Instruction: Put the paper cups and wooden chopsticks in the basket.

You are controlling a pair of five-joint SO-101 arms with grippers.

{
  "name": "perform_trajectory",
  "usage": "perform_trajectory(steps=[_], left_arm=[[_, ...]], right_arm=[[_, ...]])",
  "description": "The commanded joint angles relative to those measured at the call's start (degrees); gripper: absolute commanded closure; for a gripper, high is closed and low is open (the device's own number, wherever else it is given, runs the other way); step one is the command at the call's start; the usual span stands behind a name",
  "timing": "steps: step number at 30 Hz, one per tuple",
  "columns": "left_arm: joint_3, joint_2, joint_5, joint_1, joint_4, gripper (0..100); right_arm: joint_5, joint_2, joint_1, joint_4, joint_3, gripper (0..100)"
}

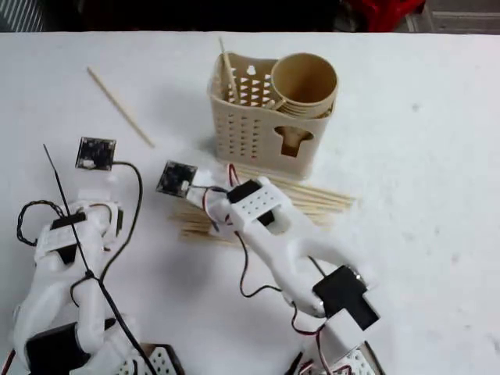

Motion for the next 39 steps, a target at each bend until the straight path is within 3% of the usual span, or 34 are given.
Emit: perform_trajectory(steps=[1, 18, 25, 31, 39], left_arm=[[-0.1, -1.4, -0.7, 1.4, -1.3, 90], [-0.1, -1.4, -0.7, 1.4, -1.3, 90], [-0.1, -1.4, -0.7, 1.4, -1.3, 90], [-0.1, -1.4, -0.7, 1.4, -1.3, 90], [-0.1, -1.4, -0.7, 1.4, -1.3, 90]], right_arm=[[0.4, -1.6, -0.4, 0.3, 0.3, 97.8], [2.0, -14.0, 1.0, 4.8, 4.0, 98.2], [2.6, -14.5, 0.4, 0.0, 10.1, 97.8], [2.7, -14.5, 0.4, -0.5, 10.9, 88.2], [2.7, -14.5, 0.4, -0.6, 11.0, 92.3]])
